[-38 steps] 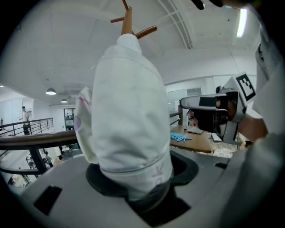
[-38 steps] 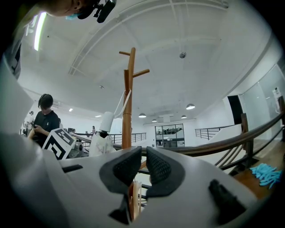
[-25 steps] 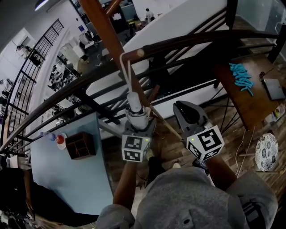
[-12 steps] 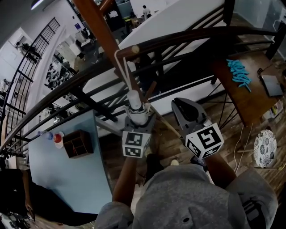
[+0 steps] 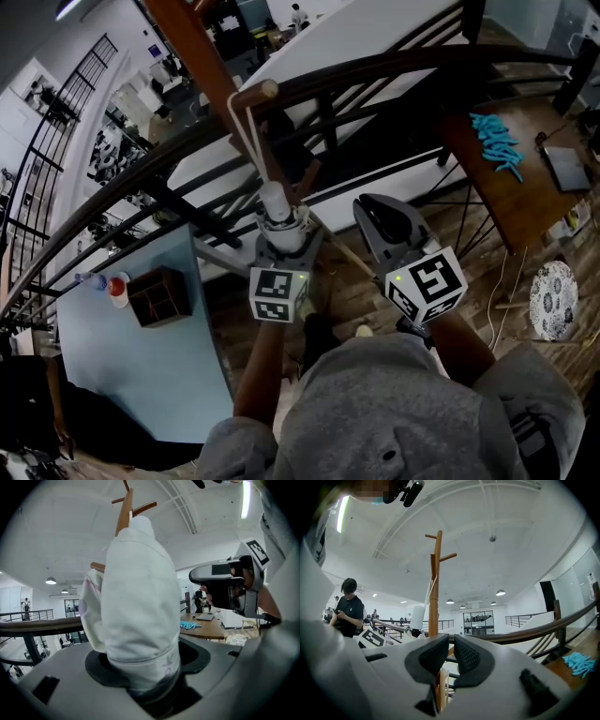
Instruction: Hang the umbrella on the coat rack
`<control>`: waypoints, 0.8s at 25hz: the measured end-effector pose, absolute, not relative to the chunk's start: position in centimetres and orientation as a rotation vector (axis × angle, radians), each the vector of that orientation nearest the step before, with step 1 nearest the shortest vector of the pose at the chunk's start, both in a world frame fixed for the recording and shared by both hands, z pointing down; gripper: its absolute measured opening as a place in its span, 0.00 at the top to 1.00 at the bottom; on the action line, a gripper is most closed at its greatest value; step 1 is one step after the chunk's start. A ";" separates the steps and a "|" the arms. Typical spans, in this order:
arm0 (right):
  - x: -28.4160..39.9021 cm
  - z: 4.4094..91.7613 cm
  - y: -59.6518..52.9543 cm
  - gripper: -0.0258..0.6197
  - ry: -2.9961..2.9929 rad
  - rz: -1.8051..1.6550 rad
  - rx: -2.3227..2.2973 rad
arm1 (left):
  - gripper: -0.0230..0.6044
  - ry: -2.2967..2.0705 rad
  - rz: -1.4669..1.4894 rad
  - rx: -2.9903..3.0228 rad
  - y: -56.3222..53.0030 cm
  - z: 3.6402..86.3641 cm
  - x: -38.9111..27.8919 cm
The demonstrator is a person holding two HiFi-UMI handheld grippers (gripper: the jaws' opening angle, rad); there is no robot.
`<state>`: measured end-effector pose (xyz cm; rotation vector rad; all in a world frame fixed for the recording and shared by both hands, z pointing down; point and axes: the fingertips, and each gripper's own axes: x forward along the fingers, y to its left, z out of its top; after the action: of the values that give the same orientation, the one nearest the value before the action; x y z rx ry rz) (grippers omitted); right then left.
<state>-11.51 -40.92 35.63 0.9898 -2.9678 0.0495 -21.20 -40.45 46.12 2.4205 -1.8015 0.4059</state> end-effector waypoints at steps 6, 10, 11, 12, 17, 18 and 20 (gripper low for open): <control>-10.8 35.7 -41.3 0.89 -2.959 0.025 1.004 | 0.49 -1.789 0.372 2.427 -40.4 46.0 -21.1; -10.1 35.4 -41.3 0.89 -2.956 0.015 1.021 | 0.45 -1.801 0.341 2.410 -40.1 45.7 -21.5; -9.8 35.3 -41.2 0.89 -2.953 0.010 1.024 | 0.45 -1.804 0.334 2.408 -39.9 45.6 -21.4; -9.6 35.3 -41.1 0.89 -2.952 0.003 1.026 | 0.45 -1.807 0.330 2.406 -39.7 45.5 -21.3; -8.6 34.7 -40.4 0.89 -2.958 -0.041 1.021 | 0.43 -1.850 0.309 2.388 -38.5 45.0 -21.3; -8.2 34.6 -40.2 0.89 -2.957 -0.045 1.022 | 0.43 -1.861 0.301 2.381 -38.0 44.8 -21.3; -7.6 34.6 -39.9 0.89 -2.956 -0.044 1.025 | 0.43 -1.891 0.278 2.363 -37.0 44.3 -21.4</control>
<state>-7.60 -39.92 34.55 1.0253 -2.9560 -0.0439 -21.44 -37.02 44.32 2.3627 -1.8914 0.2781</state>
